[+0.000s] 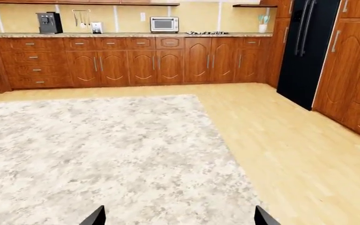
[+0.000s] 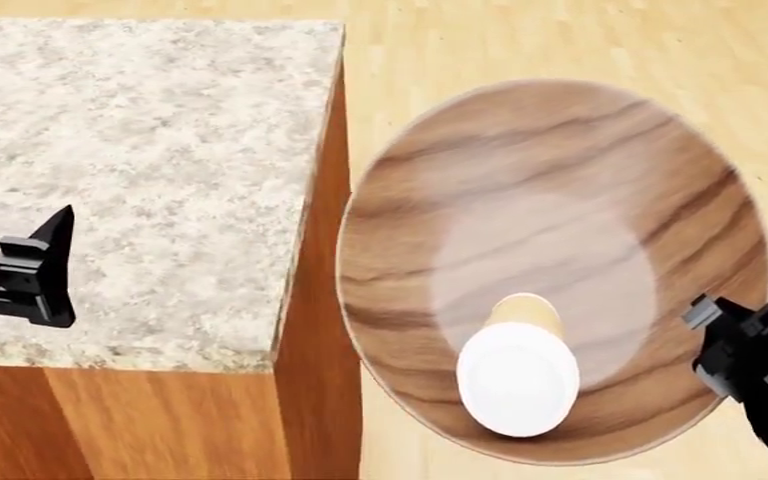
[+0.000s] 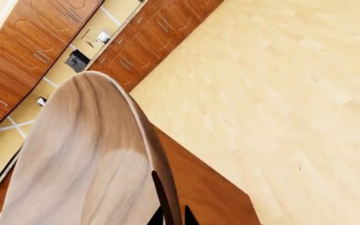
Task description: Place the cup inside the bowl on the dining table and move the bowl to any counter.
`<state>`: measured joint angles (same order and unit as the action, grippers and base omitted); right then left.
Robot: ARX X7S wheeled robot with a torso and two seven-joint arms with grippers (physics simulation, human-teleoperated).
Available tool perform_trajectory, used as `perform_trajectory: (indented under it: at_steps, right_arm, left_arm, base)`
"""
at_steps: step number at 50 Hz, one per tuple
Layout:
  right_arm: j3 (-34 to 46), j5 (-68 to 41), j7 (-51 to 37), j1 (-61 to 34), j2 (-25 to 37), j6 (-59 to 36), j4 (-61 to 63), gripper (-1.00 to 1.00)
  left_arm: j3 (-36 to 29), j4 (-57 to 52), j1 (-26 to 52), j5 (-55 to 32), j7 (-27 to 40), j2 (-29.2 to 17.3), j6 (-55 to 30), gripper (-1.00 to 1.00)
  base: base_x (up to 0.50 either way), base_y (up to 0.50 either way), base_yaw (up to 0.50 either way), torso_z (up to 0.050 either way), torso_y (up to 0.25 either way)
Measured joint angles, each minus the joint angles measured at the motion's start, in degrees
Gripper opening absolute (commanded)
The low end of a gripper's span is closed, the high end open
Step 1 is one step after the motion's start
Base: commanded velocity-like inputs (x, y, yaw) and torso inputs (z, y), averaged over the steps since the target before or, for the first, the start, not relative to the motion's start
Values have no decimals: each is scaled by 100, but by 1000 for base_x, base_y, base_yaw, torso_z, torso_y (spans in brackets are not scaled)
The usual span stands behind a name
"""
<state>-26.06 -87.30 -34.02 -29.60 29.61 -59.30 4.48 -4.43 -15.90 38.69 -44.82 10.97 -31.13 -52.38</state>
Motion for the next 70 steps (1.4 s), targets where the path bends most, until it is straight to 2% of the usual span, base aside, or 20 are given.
perform_trajectory:
  at_steps: [13,51,70]
  right_arm:
    - [-68,-121,-47,39,49,10,147,-100]
    - [-128,109,279,221,92,256,310,-100]
    - [-78,327,586,277,152,379,435,-100]
  left_arm:
    - [72,-158,31,-154,90,-37,-141,100]
    - [91,-248,59,-246,186,-102,-194,100]
    - [61,-262,23,-250,223,-102,-174,100]
  base:
    - [28,-500,0,0,1]
    - [224,-493,0,0,1]
    - [499,-88,0,1,1]
